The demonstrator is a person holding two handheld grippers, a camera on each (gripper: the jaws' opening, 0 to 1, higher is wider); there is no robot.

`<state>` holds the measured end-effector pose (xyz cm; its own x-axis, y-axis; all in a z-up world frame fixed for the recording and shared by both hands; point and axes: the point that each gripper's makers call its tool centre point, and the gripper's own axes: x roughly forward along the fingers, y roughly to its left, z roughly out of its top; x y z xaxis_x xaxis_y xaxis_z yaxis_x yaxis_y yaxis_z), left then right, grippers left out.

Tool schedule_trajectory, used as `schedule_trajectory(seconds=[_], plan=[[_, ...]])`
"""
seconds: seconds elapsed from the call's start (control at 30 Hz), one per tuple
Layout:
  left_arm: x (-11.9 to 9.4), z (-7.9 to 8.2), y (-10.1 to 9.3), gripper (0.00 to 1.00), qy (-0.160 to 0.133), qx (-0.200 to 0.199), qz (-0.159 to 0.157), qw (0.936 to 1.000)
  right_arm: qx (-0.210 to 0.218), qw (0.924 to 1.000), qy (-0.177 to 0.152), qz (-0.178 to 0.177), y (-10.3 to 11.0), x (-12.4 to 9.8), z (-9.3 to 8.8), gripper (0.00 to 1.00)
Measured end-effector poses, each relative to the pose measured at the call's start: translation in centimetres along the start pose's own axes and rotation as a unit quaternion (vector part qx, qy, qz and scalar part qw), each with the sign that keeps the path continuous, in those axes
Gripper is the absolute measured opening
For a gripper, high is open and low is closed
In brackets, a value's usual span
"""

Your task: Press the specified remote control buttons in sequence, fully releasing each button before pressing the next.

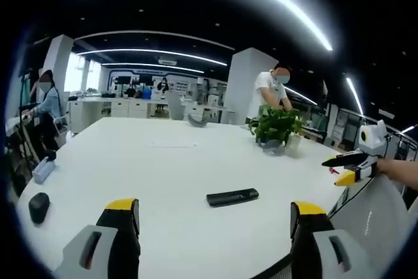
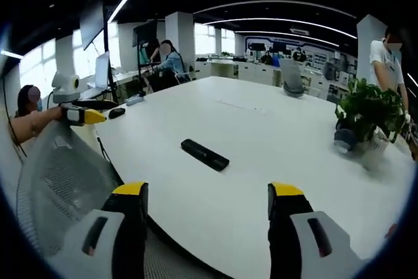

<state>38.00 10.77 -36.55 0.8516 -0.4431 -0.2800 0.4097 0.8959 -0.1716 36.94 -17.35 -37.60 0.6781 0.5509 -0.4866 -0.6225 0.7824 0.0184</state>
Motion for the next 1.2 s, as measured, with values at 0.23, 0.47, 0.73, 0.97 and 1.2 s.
schedule_trajectory(seconds=[0.23,0.47,0.73,0.97,1.2], plan=[[-0.2,0.2,0.5,1.00,-0.008,-0.001,0.019,0.9998,-0.010,0.9994,-0.019,0.028,0.9,0.0,0.8,0.79],[-0.3,0.3,1.4,1.00,-0.011,-0.013,0.042,0.9990,0.053,0.9958,-0.048,0.057,1.0,-0.1,1.6,0.79],[-0.1,0.1,0.8,1.00,-0.003,-0.002,0.028,0.9996,0.039,0.9978,-0.048,0.022,-0.5,-0.2,1.5,0.77],[0.1,0.2,0.2,1.00,-0.005,0.004,0.009,0.9999,0.038,0.9985,-0.040,-0.003,-1.2,-0.2,1.2,0.76],[0.2,-0.6,-0.6,1.00,0.018,0.016,-0.011,0.9996,0.013,0.9998,-0.005,-0.017,-0.8,0.0,0.1,0.76]])
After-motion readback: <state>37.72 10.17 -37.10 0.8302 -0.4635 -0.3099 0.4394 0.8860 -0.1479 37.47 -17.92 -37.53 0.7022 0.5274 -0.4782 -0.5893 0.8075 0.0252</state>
